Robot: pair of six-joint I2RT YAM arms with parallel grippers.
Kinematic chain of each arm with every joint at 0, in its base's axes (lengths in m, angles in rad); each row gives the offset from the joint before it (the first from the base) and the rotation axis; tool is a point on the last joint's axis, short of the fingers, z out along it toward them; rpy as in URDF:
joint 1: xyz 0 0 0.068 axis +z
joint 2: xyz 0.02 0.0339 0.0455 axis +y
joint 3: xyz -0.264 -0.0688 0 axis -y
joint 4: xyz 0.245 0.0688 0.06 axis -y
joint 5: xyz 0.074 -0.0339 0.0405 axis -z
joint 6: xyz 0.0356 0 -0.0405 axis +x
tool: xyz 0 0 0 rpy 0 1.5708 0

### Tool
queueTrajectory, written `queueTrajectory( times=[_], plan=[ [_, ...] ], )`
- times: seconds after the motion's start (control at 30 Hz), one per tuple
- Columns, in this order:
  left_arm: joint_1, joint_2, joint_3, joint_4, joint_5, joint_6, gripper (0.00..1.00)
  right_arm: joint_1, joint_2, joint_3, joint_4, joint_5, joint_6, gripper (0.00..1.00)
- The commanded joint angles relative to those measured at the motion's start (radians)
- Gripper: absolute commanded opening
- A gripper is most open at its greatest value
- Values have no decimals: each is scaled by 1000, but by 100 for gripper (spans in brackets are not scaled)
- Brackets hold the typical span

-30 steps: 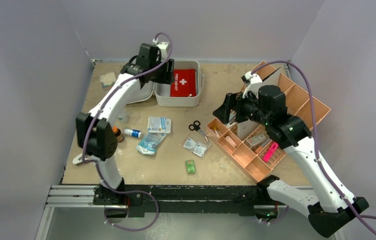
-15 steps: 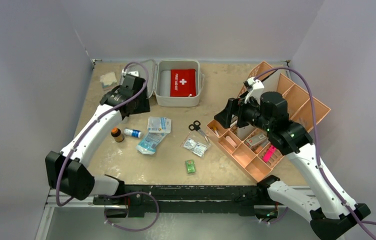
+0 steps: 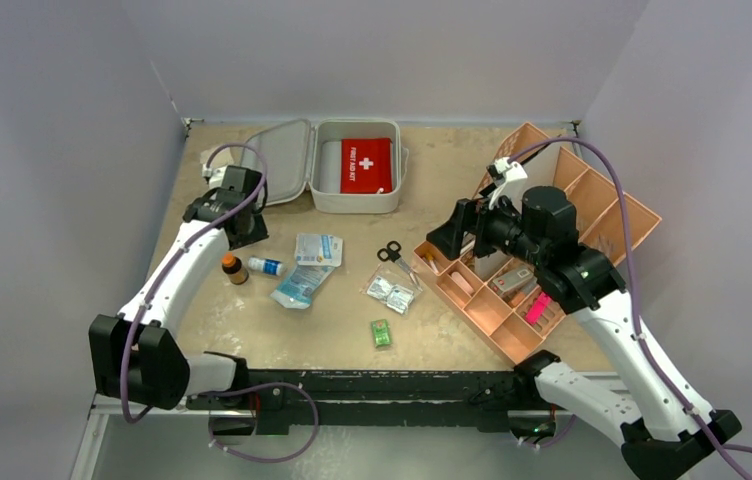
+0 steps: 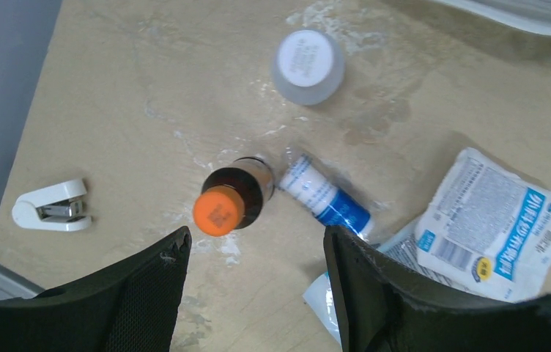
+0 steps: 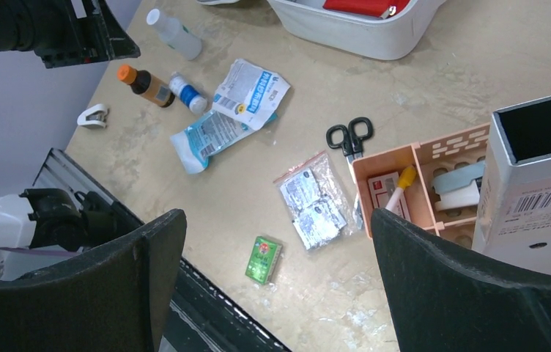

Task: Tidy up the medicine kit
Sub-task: Pick up the pill bottle at the center of the board.

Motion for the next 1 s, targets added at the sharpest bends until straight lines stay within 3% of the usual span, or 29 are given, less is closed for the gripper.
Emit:
queueTrajectory(
  times=[0.0,0.37,0.97],
  plan=[
    [62,-41,-29,-3,-44,-33,65,0,-18,-9,44,-28,-6,97],
    [165,15,-104,105,116,6,55,0,-17,-6,53,-47,-8,97],
    [181,59,-120,97,116,4,39,0,-34,-5,41,-37,-23,97]
  ],
)
